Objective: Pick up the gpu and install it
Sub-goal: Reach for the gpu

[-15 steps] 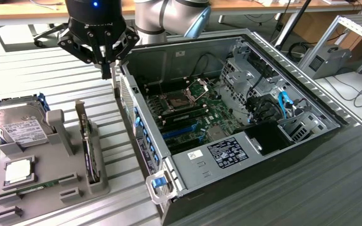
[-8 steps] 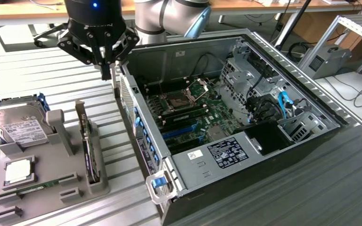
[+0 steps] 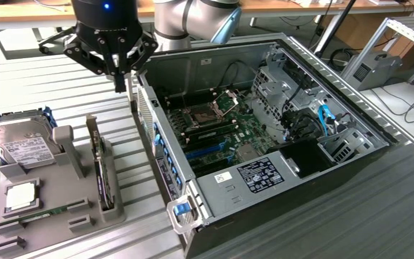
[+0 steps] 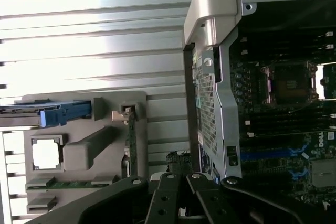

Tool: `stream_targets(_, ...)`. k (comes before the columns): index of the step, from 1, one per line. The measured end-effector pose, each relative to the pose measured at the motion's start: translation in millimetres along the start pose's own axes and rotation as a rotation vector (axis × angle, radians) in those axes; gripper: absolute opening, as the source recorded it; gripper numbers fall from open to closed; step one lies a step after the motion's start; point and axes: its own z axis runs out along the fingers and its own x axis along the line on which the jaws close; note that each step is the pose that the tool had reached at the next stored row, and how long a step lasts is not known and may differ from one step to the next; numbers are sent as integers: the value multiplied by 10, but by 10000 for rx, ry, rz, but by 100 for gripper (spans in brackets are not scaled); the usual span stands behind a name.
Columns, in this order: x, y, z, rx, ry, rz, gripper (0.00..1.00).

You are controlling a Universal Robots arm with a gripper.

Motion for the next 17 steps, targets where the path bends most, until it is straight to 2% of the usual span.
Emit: stream_targets(17,51,-4,-1,0,0,0,11)
